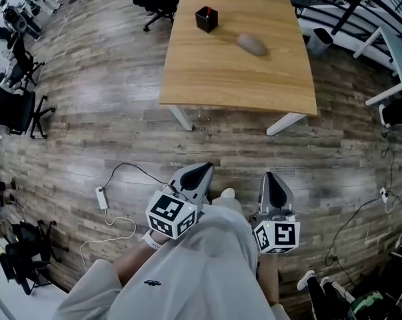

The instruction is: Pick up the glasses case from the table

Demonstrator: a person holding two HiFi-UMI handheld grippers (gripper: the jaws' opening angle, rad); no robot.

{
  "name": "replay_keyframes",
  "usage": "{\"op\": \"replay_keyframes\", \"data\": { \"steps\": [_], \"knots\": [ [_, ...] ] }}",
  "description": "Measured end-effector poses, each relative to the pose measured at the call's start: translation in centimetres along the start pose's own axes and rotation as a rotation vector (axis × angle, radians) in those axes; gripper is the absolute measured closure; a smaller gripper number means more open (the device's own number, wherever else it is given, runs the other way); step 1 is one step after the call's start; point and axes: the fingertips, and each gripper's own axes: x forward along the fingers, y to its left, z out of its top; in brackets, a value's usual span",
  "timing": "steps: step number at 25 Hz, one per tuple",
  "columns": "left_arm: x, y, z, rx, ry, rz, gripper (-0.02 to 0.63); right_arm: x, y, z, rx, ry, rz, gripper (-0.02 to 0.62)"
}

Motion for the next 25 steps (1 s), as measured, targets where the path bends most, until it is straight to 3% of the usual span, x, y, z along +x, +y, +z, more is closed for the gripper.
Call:
{"op": "replay_keyframes", "data": {
  "steps": [11, 18, 25],
  "knots": [
    [3.7, -4.7, -0.5, 0.049, -0.009, 0.014, 0.6, -2.7, -5.6, -1.4, -0.017, -0.009, 0.022, 0.584],
    [4.2, -6.5, -0.9, 0.055, 0.002, 0.04, 0.6, -3.2, -6.0, -2.5, 0.016, -0.003, 0.048, 0.583],
    [4.7, -5.1, -0.3, 0.032, -0.017, 0.07, 0.6, -0.9, -5.5, -1.0, -0.043, -0.009, 0.101, 0.583]
  ]
}}
